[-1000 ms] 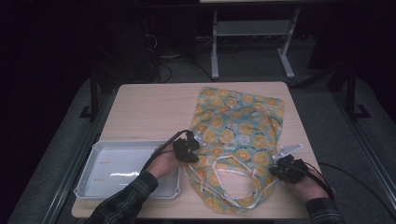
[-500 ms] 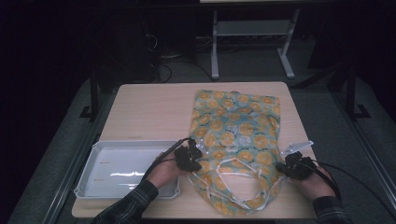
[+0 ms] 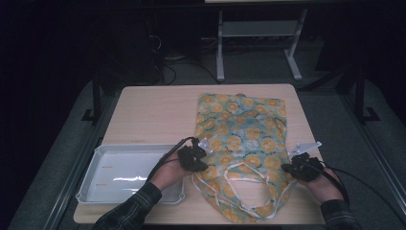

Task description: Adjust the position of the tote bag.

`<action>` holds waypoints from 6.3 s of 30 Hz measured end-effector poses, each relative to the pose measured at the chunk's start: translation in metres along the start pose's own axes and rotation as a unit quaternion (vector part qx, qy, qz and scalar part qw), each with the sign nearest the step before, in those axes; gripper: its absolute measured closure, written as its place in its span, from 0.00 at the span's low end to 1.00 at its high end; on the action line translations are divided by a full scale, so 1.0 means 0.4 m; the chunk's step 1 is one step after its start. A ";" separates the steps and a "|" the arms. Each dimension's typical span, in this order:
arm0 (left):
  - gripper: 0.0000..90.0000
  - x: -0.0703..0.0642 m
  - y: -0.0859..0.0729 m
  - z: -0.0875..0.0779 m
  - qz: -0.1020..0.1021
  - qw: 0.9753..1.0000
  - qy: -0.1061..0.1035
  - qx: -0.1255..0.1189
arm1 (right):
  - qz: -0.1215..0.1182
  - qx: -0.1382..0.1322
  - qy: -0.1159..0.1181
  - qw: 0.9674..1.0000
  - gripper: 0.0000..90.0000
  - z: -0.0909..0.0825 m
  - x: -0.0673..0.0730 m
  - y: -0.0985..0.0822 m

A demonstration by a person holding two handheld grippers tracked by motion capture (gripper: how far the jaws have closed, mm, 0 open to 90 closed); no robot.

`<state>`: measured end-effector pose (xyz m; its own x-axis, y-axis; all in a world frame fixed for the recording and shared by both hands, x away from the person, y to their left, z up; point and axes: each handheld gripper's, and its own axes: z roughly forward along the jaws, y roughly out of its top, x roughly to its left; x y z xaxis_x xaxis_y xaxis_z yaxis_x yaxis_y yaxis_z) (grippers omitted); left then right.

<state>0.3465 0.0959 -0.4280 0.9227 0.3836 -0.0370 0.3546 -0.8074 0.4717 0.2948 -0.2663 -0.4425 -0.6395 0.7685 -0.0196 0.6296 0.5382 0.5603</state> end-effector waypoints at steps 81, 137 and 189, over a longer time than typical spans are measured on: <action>0.32 -0.172 -0.099 0.007 0.087 0.995 -0.029 0.038 | -0.052 0.013 0.053 0.997 0.94 -0.038 0.085 -0.040; 1.00 -0.119 -0.086 0.000 0.037 0.997 -0.051 0.038 | -0.114 0.029 0.124 0.985 0.99 -0.019 0.092 -0.069; 1.00 -0.003 -0.024 -0.225 0.007 0.988 -0.065 -0.143 | -0.104 -0.099 0.091 0.985 0.99 -0.181 0.031 0.063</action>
<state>0.3286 0.1435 -0.3530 0.9452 0.2982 -0.1327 0.3021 -0.6456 0.7014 0.2707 -0.2683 -0.3688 -0.8259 0.5636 -0.0121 0.3892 0.5856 0.7110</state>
